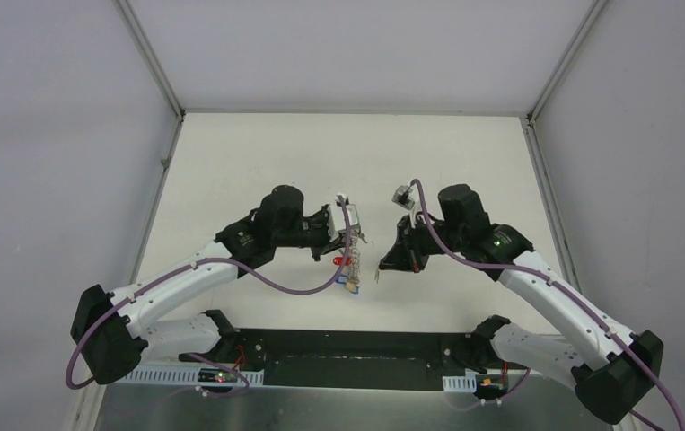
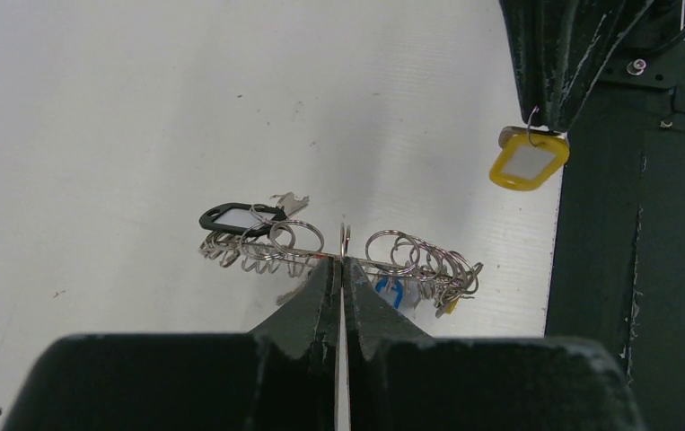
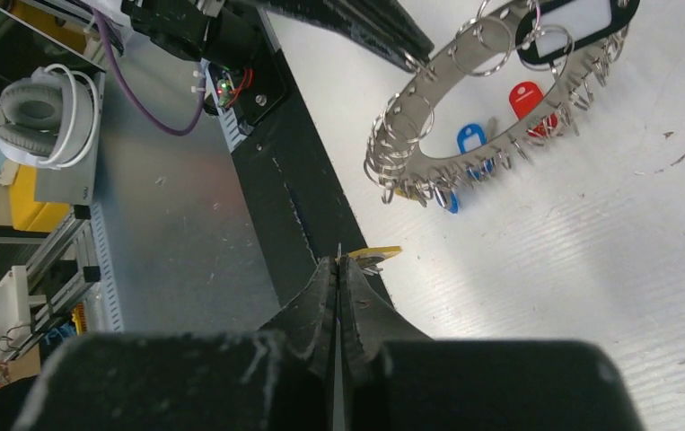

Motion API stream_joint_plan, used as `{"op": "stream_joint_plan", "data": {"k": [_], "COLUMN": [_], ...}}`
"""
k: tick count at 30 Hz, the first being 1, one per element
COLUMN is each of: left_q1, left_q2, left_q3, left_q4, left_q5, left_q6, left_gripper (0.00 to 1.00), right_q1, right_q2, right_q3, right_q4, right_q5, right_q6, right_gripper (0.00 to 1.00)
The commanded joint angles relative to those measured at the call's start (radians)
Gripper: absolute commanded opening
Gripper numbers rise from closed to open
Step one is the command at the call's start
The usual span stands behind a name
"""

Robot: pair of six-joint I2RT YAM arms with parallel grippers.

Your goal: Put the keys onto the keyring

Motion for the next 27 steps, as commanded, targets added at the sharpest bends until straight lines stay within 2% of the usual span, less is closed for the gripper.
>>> {"op": "stream_joint_plan", "data": {"k": [1,7,11,17,27], "left_q1": [-0.032,-0.061,-0.07,-0.084,-0.093], "left_q2": [-0.027,-0.034,-0.044,-0.05,-0.056], "left_q3": [0.005,-0.008,-0.016,-0.022,-0.015], "left_q4": [0.101,0.109,0.112,0.112,0.111], "left_q5": [-0.031,-0.042,-0.031,-0.007,-0.004], "left_q6": [0.046,0.03,0.014,-0.021,-0.045], "left_gripper": [0.0,0.0,0.0,0.0,0.0], "right_q1": [-0.003,-0.002,0.018,0.061,0.121], "right_q2": [0.043,0.077,0.083,0.115,0.158], "right_q3": [0.077,0.091,0.111,0.151,0.168], "right_q4": [0.06,0.106,0.102,0.06,0.069], "right_q5": [-0.052,-0.083,-0.099,-0.035,0.085], "right_q6": [0.079,0.109,0.06,-0.007,-0.014], "right_gripper": [0.0,0.0,0.0,0.0,0.0]}}
